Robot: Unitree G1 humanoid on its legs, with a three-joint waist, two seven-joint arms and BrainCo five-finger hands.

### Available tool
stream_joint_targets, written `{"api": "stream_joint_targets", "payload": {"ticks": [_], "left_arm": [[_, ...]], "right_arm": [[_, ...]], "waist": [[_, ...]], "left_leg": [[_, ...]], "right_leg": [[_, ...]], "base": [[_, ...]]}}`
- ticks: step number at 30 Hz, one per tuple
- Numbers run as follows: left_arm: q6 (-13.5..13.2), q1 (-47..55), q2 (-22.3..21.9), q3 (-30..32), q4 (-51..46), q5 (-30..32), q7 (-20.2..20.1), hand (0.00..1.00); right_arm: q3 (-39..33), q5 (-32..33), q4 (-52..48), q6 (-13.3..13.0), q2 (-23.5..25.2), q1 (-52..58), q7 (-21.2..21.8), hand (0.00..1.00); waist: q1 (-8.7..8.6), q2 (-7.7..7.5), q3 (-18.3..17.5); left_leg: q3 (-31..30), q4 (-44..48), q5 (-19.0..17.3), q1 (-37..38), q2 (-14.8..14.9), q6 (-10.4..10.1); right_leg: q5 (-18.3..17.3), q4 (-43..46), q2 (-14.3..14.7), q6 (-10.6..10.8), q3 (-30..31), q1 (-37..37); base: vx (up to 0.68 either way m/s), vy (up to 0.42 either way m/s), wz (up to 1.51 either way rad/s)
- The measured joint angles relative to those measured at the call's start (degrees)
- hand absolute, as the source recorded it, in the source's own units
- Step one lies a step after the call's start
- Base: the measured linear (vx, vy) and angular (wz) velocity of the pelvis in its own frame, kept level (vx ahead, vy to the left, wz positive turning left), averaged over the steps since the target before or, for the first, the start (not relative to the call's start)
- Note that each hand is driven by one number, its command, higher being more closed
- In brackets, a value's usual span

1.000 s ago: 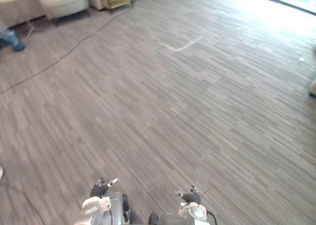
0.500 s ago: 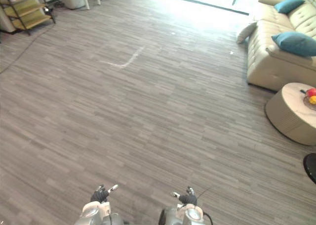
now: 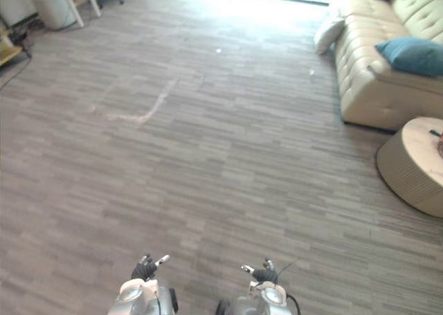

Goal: Pick up cushions and gather them together orderly.

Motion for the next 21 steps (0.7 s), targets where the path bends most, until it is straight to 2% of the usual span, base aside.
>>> {"api": "stream_joint_targets", "payload": {"ticks": [1, 2, 3, 4, 5, 6, 8, 9, 10, 11, 12, 13, 15, 17, 19, 20, 21], "left_arm": [[-0.46, 0.07, -0.16, 0.53, -0.77, -0.29, 0.0, 0.0], [-0.76, 0.05, -0.19, 0.83, -0.94, -0.5, -0.01, 0.0], [-1.04, 0.23, -0.47, 1.88, -1.49, -0.94, 0.11, 0.0], [-1.1, 0.85, -0.1, 1.85, -1.85, -1.34, 0.24, 0.0], [-0.92, 0.89, 0.98, 1.94, -1.74, -1.41, 0.28, 0.0], [-0.65, 0.87, 1.84, 1.91, -1.79, -1.37, 0.42, 0.0], [-0.66, 0.88, 2.36, 1.91, -1.61, -1.39, 0.71, 0.0], [-0.66, 0.69, 3.07, 1.73, -0.98, -1.41, 1.08, 0.0], [-0.45, 0.33, 3.24, 1.66, 0.24, -1.41, 1.31, 0.0], [-0.24, 0.21, 3.24, 1.58, 1.05, -1.4, 1.35, 0.0], [0.3, 0.14, 3.16, 0.62, 2.74, -1.39, 1.34, 0.0], [0.4, -0.17, 2.65, -0.59, 3.12, -1.4, 1.33, 0.0], [0.4, -0.59, 1.58, -1.5, 3.39, -1.4, 1.3, 0.0], [0.45, -1.59, 1.14, -1.52, 5.11, -1.39, 1.24, 0.0], [0.75, -0.86, 0.55, -2.02, 6.64, -1.38, 1.24, 0.0], [0.69, -0.29, 0.43, -3.32, 6.68, -1.32, 1.07, 0.0], [0.6, -0.07, 0.37, -3.36, 6.64, -1.29, 1.0, 0.0]], "right_arm": [[0.03, 0.01, 0.34, 0.0, 0.07, -0.01, -0.05, 0.0], [0.02, 0.0, 0.63, -0.01, 0.14, -0.02, -0.06, 0.0], [0.03, -0.03, 1.12, 0.0, 0.16, 0.09, -0.15, 0.0], [0.64, -0.04, 1.57, 0.08, 0.09, 0.19, -0.28, 0.0], [1.82, -0.06, 2.03, 0.17, 0.1, 0.14, -0.23, 0.0], [1.54, -0.19, 2.04, 0.1, 0.1, 0.52, -0.23, 0.0], [1.1, -0.27, 2.04, 0.06, 0.14, 0.97, -0.33, 0.0], [1.14, -0.65, 2.07, 0.07, 0.14, 1.09, -0.3, 0.0], [0.83, -0.73, 1.95, -0.08, -0.25, 1.24, -0.28, 0.0], [0.85, -0.73, 1.94, -0.24, -0.45, 1.33, -0.17, 0.0], [1.0, -0.74, 1.82, -0.42, -0.46, 2.07, 0.04, 0.0], [0.6, -0.76, -0.06, -0.77, -0.57, 2.79, 0.07, 0.0], [-0.36, -0.77, -1.8, -1.28, -0.49, 3.19, 0.09, 0.0], [-1.33, -0.75, -3.05, -1.31, -0.49, 3.02, 0.13, 0.0], [-2.41, -0.76, -3.3, -1.24, -0.51, 2.6, 0.15, 0.0], [-3.01, -0.77, -3.27, -1.22, -0.55, 2.45, 0.17, 0.0], [-3.04, -0.77, -3.17, -1.18, -0.65, 2.4, 0.17, 0.0]], "waist": [[0.6, 0.03, 0.04], [0.89, -0.09, 0.02], [1.23, -0.35, -0.21], [1.91, -1.0, -0.67], [2.05, -1.82, -1.51], [1.81, -3.57, -2.45], [2.41, -4.56, -2.81], [2.42, -5.8, -2.68], [1.96, -5.7, -2.5], [1.59, -5.48, -2.35], [0.36, -4.7, -1.85], [-0.04, -3.74, -1.87], [-0.26, -2.56, -2.16], [-0.54, -2.8, -1.75], [-2.04, -2.79, -1.55], [-2.58, -2.79, -1.56], [-2.58, -2.97, -1.63]], "left_leg": [[-1.96, -8.3, 0.39, -2.64, -2.02, -0.03], [-2.55, -11.76, 0.94, -3.41, -2.82, -0.29], [-4.27, -22.45, 3.85, -4.29, -4.72, -2.26], [-4.02, -23.71, 11.08, -4.64, -5.34, -2.48], [-3.3, -21.82, 10.72, -4.74, -5.87, -0.95], [-1.22, -19.62, 7.4, -4.9, -6.16, 0.69], [0.21, -17.03, 4.87, -3.94, -6.35, 2.01], [2.4, -16.05, 3.33, -1.01, -7.34, 3.75], [2.77, -17.77, 0.92, 3.79, -8.52, 4.1], [2.66, -18.79, -0.13, 6.04, -8.97, 4.0], [2.37, -21.75, -1.55, 12.34, -10.45, 4.32], [2.36, -25.07, -2.52, 17.3, -10.87, 4.78], [1.43, -29.94, -4.64, 23.04, -10.85, 4.16], [1.31, -32.49, -5.48, 27.47, -10.84, 3.74], [1.41, -36.37, -5.49, 33.6, -10.49, 3.71], [1.1, -39.62, -5.78, 38.2, -10.74, 3.26], [0.28, -40.91, -5.93, 40.26, -11.24, 3.01]], "right_leg": [[-1.34, -0.89, -1.05, 1.26, 2.2, 2.46], [-1.84, -1.01, -1.59, 1.82, 2.91, 3.29], [-3.88, -1.84, -2.94, 3.33, 5.0, 5.23], [-5.86, -2.11, -4.29, 4.64, 7.98, 7.39], [-5.89, -1.91, -5.61, 4.33, 9.82, 7.81], [-3.31, 0.02, -7.46, 3.76, 11.69, 6.48], [-0.33, 5.38, -8.6, 6.62, 13.81, 4.94], [3.97, 17.99, -10.02, 9.0, 15.64, 0.17], [10.11, 32.95, -10.36, 11.3, 16.47, -5.68], [10.01, 38.23, -10.22, 11.31, 16.14, -7.58], [7.87, 49.21, -9.92, 11.13, 14.4, -11.93], [5.62, 52.37, -9.23, 9.95, 11.37, -16.61], [2.5, 50.32, -8.7, 8.09, 5.09, -24.24], [1.07, 42.55, -8.43, 7.41, 1.07, -30.34], [3.42, 25.36, -7.81, 6.53, -3.08, -31.91], [7.56, 14.53, -6.96, 5.85, -3.22, -32.22], [9.29, 11.82, -6.75, 5.23, -2.58, -32.46]], "base": [[0.52, 0.161, -0.65], [0.67, 0.265, -0.86], [0.65, 0.325, -1.05], [0.81, 0.406, -1.09], [0.85, 0.432, -0.84], [0.59, 0.284, -0.43], [0.66, 0.347, -0.4], [0.83, 0.456, -0.44], [0.67, 0.351, -0.33], [0.64, 0.282, -0.12], [0.62, 0.213, -0.02], [0.6, 0.182, -0.03], [0.61, 0.121, -0.02], [0.65, 0.045, 0.19], [0.59, -0.043, 0.42], [0.67, -0.084, 0.52], [0.7, -0.105, 0.46]]}}
